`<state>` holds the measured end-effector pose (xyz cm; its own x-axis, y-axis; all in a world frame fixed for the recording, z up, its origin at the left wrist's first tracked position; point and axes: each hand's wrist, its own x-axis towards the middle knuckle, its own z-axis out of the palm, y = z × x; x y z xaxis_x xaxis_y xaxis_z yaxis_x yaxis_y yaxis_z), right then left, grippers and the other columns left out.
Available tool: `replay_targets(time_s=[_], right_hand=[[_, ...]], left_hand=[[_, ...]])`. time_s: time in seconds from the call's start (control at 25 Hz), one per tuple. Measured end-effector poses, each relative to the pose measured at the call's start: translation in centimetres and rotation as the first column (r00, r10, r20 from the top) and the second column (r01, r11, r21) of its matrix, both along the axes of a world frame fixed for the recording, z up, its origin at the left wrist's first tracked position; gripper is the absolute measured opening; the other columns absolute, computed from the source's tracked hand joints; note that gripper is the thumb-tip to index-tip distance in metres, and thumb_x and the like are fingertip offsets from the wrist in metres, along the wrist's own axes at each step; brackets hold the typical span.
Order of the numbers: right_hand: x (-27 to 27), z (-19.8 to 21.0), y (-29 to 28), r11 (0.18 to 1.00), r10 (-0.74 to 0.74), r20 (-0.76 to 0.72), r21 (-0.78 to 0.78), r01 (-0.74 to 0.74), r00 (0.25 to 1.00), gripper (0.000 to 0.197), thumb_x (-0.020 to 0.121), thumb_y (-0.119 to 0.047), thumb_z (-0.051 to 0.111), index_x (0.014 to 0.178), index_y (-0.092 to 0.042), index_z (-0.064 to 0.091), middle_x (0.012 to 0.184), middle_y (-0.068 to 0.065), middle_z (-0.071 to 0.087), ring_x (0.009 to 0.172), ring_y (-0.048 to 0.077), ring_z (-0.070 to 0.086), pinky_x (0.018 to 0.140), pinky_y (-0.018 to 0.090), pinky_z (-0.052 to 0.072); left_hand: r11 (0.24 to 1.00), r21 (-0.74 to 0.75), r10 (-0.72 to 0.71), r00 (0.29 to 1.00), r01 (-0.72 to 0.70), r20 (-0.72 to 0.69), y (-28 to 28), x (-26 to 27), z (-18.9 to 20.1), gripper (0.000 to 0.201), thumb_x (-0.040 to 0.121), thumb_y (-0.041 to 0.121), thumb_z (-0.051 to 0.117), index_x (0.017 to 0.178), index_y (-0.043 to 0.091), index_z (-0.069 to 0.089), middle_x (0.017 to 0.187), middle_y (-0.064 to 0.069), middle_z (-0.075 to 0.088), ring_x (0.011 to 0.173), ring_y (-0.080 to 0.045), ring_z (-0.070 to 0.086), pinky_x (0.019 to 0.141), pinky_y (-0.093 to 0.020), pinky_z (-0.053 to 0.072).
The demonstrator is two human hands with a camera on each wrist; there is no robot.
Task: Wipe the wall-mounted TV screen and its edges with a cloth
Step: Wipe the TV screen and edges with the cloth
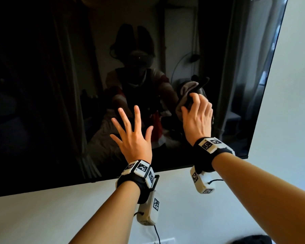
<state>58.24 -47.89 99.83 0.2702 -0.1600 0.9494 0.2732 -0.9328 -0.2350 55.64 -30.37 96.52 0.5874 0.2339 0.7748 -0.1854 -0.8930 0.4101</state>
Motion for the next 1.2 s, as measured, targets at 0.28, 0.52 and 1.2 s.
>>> replay_targets(time_s=[0.28, 0.52, 1.2], right_hand=[[0.0, 1.3, -5.3, 0.998, -0.048, -0.01, 0.038, 0.048, 0.999, 0.043, 0.088, -0.024, 0.052, 0.126, -0.011, 0.035, 0.123, 0.016, 0.046, 0.103, 0.027, 0.037, 0.087, 0.036, 0.033], [0.1, 0.2, -7.7, 0.997, -0.024, -0.043, -0.069, 0.021, 0.999, 0.044, 0.089, -0.027, 0.048, 0.128, -0.012, 0.035, 0.124, 0.015, 0.045, 0.104, 0.029, 0.039, 0.087, 0.039, 0.036], [0.9, -3.2, -13.0, 0.997, -0.006, -0.01, 0.082, 0.006, 1.0, 0.044, 0.089, -0.028, 0.046, 0.128, -0.011, 0.037, 0.126, 0.013, 0.039, 0.107, 0.029, 0.037, 0.095, 0.038, 0.032]], left_hand=[[0.989, 0.119, -0.101, 0.991, 0.091, 0.087, -5.7, -0.3, 2.1, 0.072, 0.09, 0.048, 0.054, 0.15, 0.03, 0.019, 0.159, -0.009, 0.013, 0.144, -0.037, 0.014, 0.109, -0.06, 0.024], [0.996, 0.075, -0.061, 0.997, 0.058, 0.036, -9.2, 0.5, 2.1, 0.078, 0.088, 0.044, 0.058, 0.151, 0.033, 0.013, 0.16, -0.01, 0.003, 0.144, -0.039, 0.007, 0.106, -0.068, 0.025], [0.977, 0.196, -0.099, 0.991, 0.081, 0.087, -11.3, 0.2, 0.3, 0.067, 0.094, 0.043, 0.05, 0.151, 0.028, 0.018, 0.159, -0.008, 0.01, 0.145, -0.037, 0.009, 0.109, -0.063, 0.02]])
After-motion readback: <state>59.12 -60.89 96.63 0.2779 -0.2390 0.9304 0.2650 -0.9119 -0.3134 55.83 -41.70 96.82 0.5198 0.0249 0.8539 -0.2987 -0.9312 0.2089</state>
